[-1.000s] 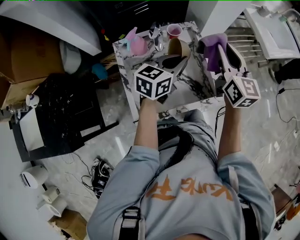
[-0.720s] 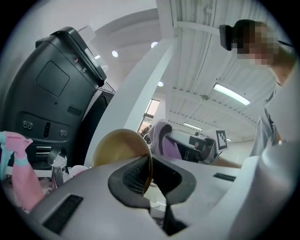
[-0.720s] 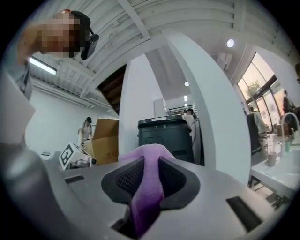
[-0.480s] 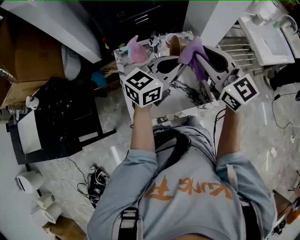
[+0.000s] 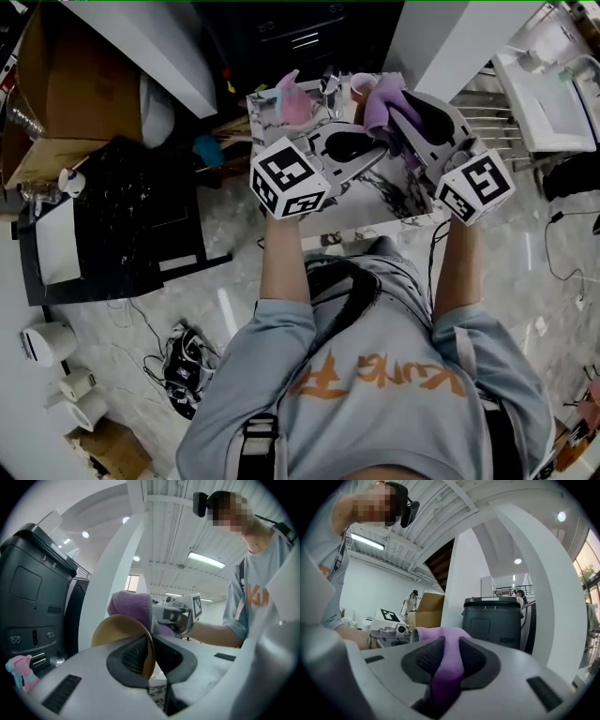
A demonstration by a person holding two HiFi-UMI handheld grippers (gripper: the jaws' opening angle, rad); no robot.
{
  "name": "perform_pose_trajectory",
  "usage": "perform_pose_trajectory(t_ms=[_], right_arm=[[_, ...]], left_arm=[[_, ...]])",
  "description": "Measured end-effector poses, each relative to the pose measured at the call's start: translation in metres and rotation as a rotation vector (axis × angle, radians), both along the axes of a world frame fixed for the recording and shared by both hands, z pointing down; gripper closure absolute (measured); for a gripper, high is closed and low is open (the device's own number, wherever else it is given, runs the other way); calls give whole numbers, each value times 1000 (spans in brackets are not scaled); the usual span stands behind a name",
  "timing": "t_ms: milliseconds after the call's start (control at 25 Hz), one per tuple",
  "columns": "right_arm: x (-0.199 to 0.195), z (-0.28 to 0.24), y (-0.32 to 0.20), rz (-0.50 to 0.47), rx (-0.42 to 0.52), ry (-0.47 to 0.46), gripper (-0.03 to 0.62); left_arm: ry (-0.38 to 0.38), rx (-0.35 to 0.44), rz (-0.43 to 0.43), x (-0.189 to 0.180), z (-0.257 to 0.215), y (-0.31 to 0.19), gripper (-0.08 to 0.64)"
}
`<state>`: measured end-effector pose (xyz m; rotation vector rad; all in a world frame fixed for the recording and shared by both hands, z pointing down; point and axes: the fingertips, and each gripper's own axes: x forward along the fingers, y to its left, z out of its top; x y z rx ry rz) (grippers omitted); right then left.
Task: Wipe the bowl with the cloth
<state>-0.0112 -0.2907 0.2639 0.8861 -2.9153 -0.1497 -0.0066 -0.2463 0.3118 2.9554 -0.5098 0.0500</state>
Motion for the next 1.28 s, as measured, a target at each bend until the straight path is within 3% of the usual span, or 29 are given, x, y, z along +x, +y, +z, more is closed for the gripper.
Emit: perform_pose_trajectory(t_ms=[440,920,1080,1280], right_arm=[[-15,-6,-4,-16,-8,-80,488],[24,-6,-29,155,-33,-110,488],[39,1,-37,224,-65,-134,488],[48,11,-41,239,-106,-158,489]], left_arm=[[40,7,121,-17,-4,29,526],[145,39,303,-7,-26,46,528],[201,51,339,-6,-34,47,526],[238,54,361,-3,-40,46,528]])
